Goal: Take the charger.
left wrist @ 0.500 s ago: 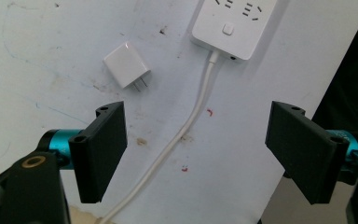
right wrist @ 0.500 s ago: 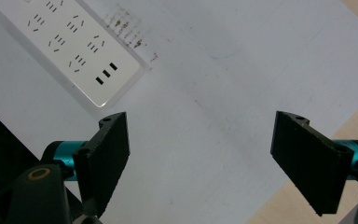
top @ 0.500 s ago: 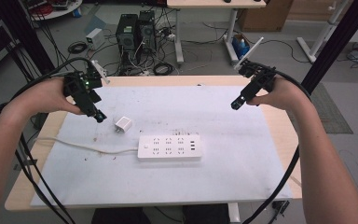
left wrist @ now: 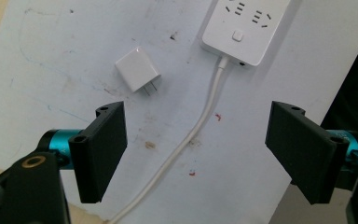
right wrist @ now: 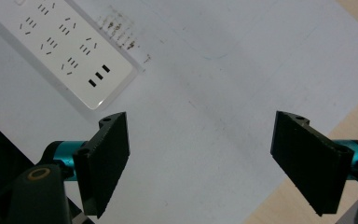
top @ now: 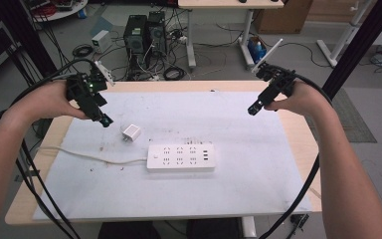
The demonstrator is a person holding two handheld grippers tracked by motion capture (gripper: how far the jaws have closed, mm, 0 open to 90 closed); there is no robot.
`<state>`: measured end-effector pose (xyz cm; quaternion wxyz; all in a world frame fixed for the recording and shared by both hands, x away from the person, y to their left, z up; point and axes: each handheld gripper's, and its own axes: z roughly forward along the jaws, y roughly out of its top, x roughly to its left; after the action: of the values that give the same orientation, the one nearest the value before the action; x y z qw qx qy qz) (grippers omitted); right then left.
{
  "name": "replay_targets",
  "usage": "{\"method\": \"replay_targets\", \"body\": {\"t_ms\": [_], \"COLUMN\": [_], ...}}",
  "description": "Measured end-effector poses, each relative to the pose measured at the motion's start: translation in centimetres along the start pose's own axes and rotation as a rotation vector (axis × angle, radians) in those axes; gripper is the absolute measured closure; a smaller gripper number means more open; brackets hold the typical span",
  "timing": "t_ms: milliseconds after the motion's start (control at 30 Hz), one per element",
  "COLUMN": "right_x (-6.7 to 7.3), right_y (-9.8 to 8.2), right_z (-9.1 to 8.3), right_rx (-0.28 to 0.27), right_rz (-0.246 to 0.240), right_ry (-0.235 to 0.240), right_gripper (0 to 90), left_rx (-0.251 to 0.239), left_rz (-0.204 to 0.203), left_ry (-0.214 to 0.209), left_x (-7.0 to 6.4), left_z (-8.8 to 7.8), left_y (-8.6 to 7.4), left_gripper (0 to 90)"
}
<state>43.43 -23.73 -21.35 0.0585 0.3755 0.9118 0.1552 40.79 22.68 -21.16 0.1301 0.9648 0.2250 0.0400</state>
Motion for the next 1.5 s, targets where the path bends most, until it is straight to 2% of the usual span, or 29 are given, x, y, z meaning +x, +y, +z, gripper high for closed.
{"method": "replay_targets", "body": {"t_ms": [100,433,567,667,867,933,967,1133,1300,1500], "right_x": [0.0,0.4,0.3,0.2,0.4,0.4,0.5,0.7,0.8,1.0], "right_y": [-0.1,-0.1,-0.2,-0.1,0.0,0.1,0.1,0.3,0.4,0.4], "right_z": [-0.1,-0.3,-0.4,-0.3,-0.1,-0.1,-0.1,0.1,0.2,0.2], "right_rx": [-0.007,-0.015,-0.018,-0.021,-0.021,-0.021,-0.021,-0.027,-0.027,-0.036], "right_rz": [0.002,-0.001,0.005,0.005,0.007,0.005,0.005,-0.002,-0.005,-0.002], "right_ry": [0.002,0.002,-0.001,-0.003,-0.007,-0.007,-0.007,-0.006,-0.007,-0.004], "right_gripper": [19.1,19.1,19.0,19.0,19.1,19.0,19.1,19.1,19.1,19.1], "left_rx": [-0.002,-0.001,0.004,-0.003,-0.018,-0.016,-0.014,0.0,0.039,0.087], "left_rz": [-0.017,-0.031,-0.041,-0.071,-0.18,-0.195,-0.219,-0.291,-0.364,-0.408], "left_ry": [0.004,0.012,0.017,0.025,0.051,0.058,0.064,0.066,0.061,0.062], "left_x": [0.0,-0.5,-0.1,0.5,1.8,2.0,2.5,3.3,3.9,4.4], "left_z": [0.0,0.0,0.4,1.2,3.6,4.1,5.1,7.8,11.2,14.5], "left_y": [-0.1,0.0,0.1,0.2,0.1,0.0,0.0,-0.1,0.3,1.2], "left_gripper": [20.8,20.8,20.8,20.8,20.8,20.8,20.8,20.8,20.8,20.8]}}
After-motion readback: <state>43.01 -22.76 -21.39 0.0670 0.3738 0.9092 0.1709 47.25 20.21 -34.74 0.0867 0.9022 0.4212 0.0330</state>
